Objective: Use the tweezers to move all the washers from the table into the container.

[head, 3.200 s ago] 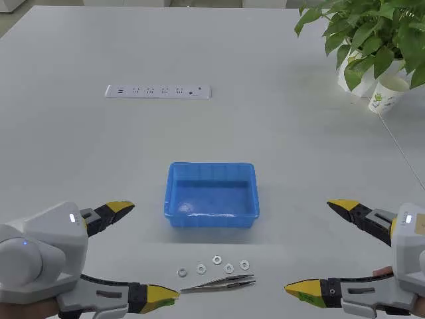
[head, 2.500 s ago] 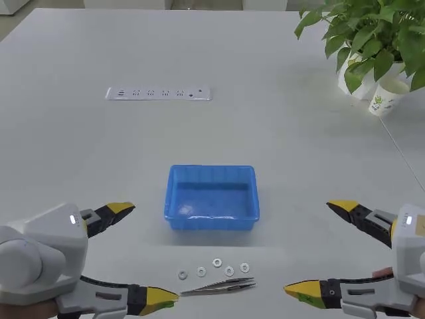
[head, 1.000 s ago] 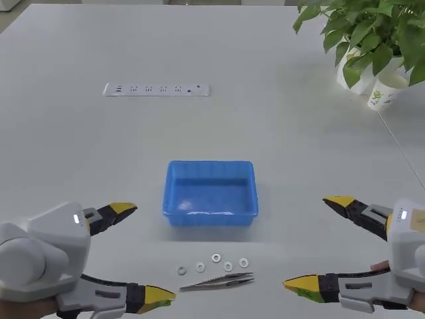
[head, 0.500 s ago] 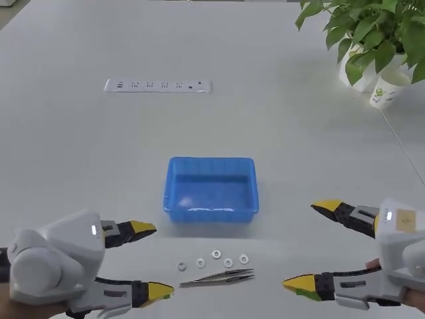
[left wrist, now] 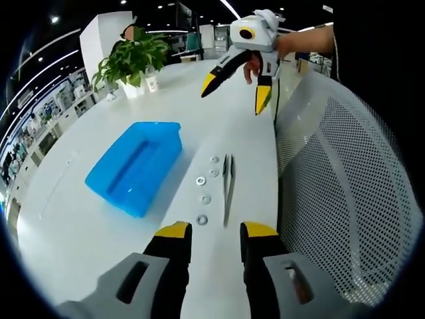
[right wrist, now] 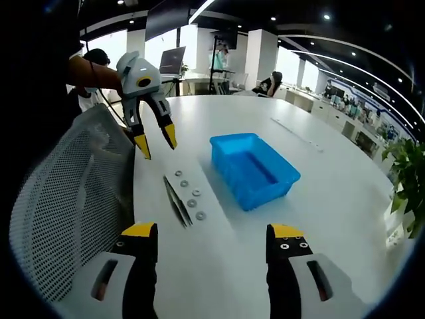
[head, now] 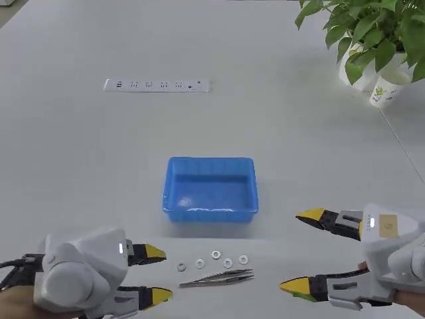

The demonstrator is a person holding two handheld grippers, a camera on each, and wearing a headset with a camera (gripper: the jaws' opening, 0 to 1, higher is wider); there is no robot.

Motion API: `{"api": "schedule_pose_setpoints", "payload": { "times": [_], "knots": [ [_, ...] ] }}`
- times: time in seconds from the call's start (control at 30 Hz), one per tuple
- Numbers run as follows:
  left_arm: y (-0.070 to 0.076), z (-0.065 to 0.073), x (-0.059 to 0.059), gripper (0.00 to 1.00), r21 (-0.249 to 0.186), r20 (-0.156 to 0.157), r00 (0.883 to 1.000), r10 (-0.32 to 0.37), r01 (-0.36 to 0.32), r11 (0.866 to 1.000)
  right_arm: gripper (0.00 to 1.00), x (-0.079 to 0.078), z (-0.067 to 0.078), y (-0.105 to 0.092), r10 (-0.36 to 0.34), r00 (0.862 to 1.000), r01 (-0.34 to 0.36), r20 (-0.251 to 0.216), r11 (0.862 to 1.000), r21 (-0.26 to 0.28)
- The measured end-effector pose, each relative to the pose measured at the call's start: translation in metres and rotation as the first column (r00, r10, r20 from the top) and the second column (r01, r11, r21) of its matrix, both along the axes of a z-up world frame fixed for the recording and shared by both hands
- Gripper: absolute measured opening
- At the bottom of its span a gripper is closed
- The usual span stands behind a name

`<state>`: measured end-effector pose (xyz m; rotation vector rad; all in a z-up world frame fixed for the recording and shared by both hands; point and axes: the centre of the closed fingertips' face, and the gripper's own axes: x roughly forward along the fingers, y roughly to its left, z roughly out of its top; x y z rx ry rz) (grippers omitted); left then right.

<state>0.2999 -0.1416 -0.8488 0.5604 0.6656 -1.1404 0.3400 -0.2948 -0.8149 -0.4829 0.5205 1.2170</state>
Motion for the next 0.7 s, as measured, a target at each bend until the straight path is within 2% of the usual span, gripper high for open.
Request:
{"api": "schedule_pose_setpoints", "payload": {
  "times": [0.23, 0.5, 0.7],
  "knots": [
    [-0.003, -0.008, 0.001, 0.27, 0.016, -0.015, 1.000, -0.008, 0.008, 1.000, 0.58, -0.007, -0.009, 0.009, 0.066, 0.998, -0.066, -0.007, 0.997, -0.032],
    [-0.008, -0.020, 0.000, 0.22, 0.033, -0.048, 0.999, -0.016, 0.018, 0.999, 0.52, -0.011, -0.015, 0.018, 0.110, 0.994, -0.111, -0.017, 0.993, -0.051],
    [-0.013, -0.024, 0.000, 0.19, 0.035, -0.054, 0.998, -0.025, 0.027, 0.999, 0.48, -0.014, -0.018, 0.026, 0.140, 0.990, -0.141, -0.021, 0.988, -0.057]
  ]
}}
